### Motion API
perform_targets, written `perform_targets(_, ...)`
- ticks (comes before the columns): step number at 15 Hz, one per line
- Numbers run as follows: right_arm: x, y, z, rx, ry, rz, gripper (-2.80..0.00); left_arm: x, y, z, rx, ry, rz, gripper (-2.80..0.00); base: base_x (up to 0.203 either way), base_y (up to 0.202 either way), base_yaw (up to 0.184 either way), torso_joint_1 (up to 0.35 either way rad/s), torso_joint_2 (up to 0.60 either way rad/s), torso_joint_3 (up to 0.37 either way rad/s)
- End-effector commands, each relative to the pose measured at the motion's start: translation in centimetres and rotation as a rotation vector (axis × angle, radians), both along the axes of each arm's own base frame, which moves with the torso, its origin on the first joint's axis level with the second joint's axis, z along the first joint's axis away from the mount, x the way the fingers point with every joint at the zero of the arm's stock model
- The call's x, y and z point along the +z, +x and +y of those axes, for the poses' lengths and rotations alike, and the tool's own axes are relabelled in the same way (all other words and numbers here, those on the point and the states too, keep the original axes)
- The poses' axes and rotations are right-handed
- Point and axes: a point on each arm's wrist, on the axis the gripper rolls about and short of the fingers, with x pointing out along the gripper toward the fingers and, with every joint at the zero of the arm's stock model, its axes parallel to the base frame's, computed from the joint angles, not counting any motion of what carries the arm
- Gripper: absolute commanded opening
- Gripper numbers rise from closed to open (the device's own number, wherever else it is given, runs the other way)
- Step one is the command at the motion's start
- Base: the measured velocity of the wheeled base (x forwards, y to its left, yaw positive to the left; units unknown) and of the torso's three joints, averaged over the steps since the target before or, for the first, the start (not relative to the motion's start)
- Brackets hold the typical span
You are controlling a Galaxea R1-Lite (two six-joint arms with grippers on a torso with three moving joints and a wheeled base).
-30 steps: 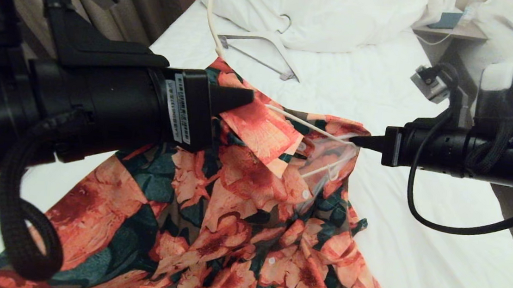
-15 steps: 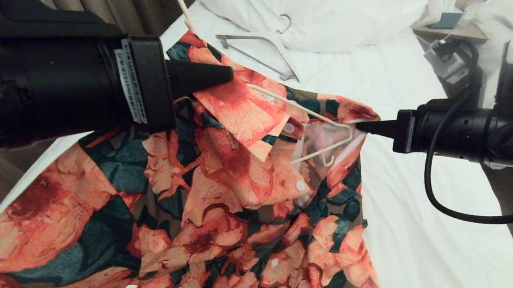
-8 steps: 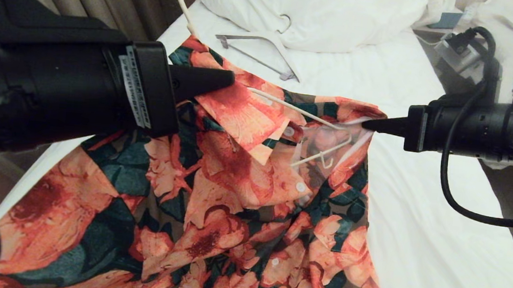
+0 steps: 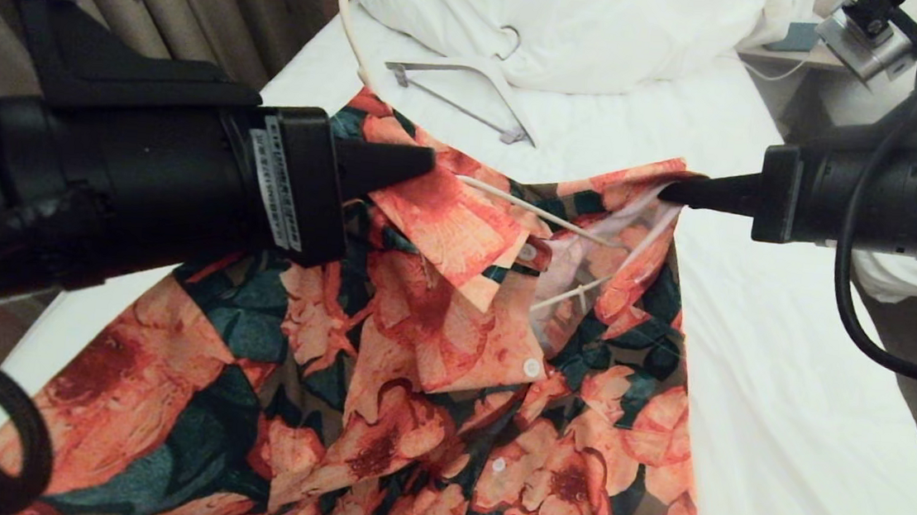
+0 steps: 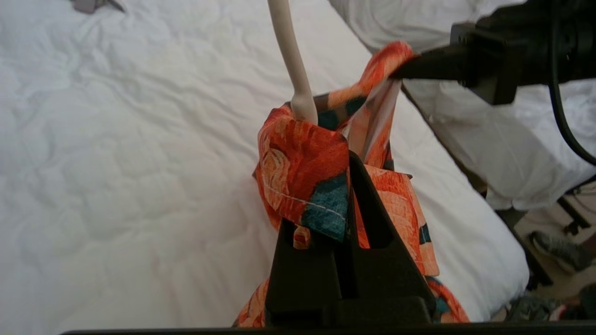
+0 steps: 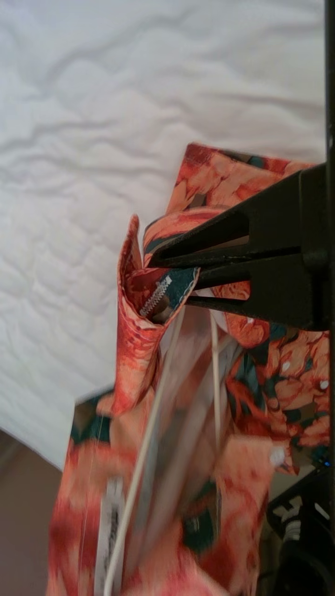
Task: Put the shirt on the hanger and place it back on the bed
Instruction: Hook the other side of the shirt onto the hanger
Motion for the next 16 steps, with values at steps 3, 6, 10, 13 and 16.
perform_targets(3, 0.5, -0.8, 1.3, 0.057, 0.005, -0.008, -2.80, -0.4, 1.0, -1.3, 0.000, -0.097, -0.071, -2.80, 0.000, 0.000, 0.000, 0.000, 0.00, 0.000)
perform_targets(6, 1.4, -0.9, 1.9, 0.077, 0.019, -0.033, -2.80, -0.7, 1.4, -1.9, -0.001, -0.142, -0.110, -2.80, 0.000, 0.000, 0.000, 0.000, 0.00, 0.000)
perform_targets(10, 3.3, -2.0, 2.8, 0.129, 0.048, -0.081, -2.80, -0.9, 1.0, -2.5, -0.035, -0.178, -0.101, -2.80, 0.000, 0.000, 0.000, 0.000, 0.00, 0.000)
perform_targets(13, 4.2, -2.9, 3.5, 0.169, 0.065, -0.105, -2.80, -0.9, 1.1, -2.9, -0.040, -0.235, -0.141, -2.80, 0.000, 0.000, 0.000, 0.000, 0.00, 0.000)
perform_targets(16, 4.8, -3.6, 4.3, 0.200, 0.074, -0.130, -2.80, -0.8, 0.9, -3.2, -0.054, -0.285, -0.174, -2.80, 0.000, 0.000, 0.000, 0.000, 0.00, 0.000)
